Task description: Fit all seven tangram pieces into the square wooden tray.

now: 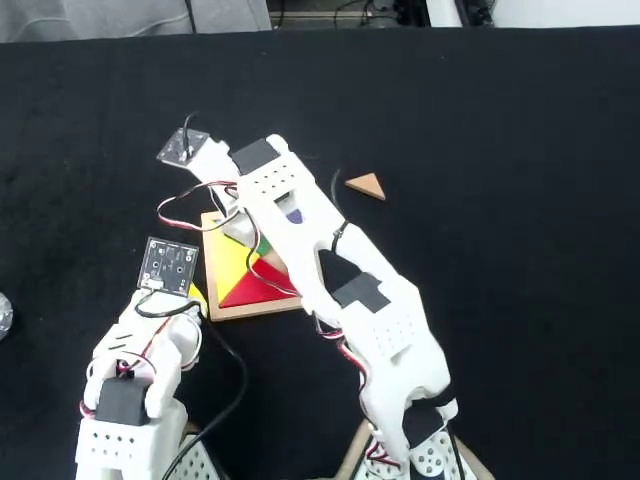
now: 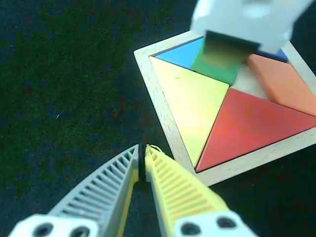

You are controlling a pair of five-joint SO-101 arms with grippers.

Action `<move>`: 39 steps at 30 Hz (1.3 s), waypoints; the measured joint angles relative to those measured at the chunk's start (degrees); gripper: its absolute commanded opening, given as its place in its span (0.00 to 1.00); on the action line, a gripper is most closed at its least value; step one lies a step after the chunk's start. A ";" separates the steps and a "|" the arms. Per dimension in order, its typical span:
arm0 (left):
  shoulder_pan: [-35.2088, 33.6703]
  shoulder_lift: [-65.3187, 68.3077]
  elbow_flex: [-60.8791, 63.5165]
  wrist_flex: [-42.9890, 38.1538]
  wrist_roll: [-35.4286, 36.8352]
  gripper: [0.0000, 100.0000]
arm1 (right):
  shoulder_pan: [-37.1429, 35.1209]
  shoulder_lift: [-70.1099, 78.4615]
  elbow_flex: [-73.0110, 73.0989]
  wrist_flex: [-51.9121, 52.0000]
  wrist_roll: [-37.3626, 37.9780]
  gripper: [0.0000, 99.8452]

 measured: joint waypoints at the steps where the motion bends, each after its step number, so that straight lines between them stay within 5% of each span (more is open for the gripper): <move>1: 0.00 0.00 0.00 0.00 0.00 0.03 | 0.00 0.88 0.00 -1.14 0.00 0.01; 10: 0.00 0.00 0.00 0.00 0.00 0.03 | 0.00 3.52 -0.09 -2.73 0.00 0.01; 19: 0.00 0.00 0.00 0.00 0.00 0.03 | 1.23 -0.26 -6.24 10.64 -1.41 0.01; 39: 0.00 0.00 0.00 0.00 0.00 0.03 | 2.99 -1.32 9.14 -0.53 -2.20 0.01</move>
